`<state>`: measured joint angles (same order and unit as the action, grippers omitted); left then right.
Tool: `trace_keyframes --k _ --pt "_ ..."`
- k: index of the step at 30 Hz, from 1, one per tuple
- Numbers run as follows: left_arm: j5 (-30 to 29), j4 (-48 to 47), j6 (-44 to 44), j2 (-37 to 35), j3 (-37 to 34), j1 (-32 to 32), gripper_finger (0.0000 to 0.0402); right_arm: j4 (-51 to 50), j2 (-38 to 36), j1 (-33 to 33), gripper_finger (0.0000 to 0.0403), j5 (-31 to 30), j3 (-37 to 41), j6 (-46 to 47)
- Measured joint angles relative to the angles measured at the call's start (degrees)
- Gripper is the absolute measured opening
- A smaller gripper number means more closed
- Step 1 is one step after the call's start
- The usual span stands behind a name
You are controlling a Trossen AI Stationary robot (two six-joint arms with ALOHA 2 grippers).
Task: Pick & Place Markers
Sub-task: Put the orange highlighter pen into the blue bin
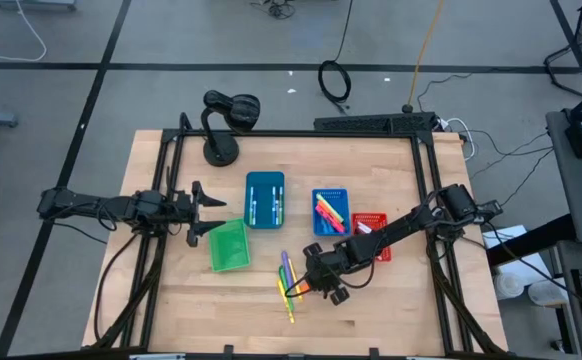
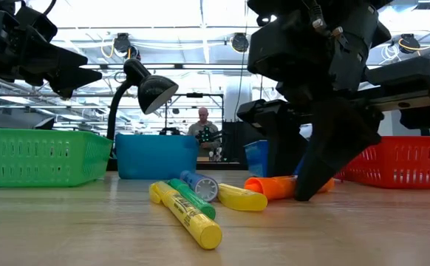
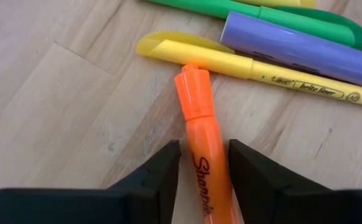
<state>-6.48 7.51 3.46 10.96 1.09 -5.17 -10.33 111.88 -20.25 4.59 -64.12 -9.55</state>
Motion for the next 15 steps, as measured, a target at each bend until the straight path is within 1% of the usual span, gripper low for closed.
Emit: trace_keyframes --k 15 --pt "0.0 0.0 0.0 0.0 0.0 0.0 0.0267 -0.2 0.0 0.0 0.0084 -0.1 0.0 -0.1"
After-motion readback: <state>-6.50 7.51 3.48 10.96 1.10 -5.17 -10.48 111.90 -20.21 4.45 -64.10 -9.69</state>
